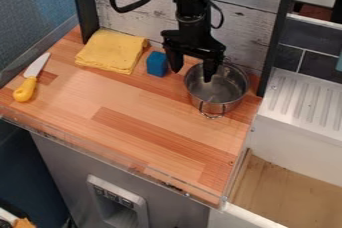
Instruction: Move the silver pot to the bottom left of the table
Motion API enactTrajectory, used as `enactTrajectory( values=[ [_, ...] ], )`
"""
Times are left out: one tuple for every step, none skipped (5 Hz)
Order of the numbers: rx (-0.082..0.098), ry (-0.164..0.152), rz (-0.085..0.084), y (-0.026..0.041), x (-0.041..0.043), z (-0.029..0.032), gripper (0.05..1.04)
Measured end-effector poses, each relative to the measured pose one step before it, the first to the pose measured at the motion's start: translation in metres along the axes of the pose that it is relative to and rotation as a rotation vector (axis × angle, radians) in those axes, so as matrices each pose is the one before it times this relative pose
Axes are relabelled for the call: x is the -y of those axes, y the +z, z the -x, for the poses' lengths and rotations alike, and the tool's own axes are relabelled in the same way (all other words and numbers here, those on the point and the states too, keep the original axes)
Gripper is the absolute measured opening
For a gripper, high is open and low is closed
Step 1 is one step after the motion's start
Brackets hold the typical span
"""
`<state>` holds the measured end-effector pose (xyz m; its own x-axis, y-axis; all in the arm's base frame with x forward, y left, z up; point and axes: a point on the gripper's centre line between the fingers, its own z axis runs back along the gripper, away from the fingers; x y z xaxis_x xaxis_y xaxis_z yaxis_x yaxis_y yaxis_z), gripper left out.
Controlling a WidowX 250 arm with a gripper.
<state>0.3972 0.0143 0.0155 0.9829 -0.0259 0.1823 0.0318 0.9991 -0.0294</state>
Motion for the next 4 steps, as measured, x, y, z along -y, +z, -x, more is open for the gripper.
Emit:
enactTrajectory(
  values=[
    [-0.0346,0.0237,-0.0437,-0.0103,-0.00612,-0.00113,1.001],
    [-0.0131,-0.0002,-0.0261,-0.00285,-0.00239,0.00204,0.991],
    [-0.03,-0.0224,0.0167,-0.01176,0.00397,0.00147,0.934],
    [0.0235,-0.0311,0.0403,0.00017,0.00645,-0.00363,0.644]
  ],
)
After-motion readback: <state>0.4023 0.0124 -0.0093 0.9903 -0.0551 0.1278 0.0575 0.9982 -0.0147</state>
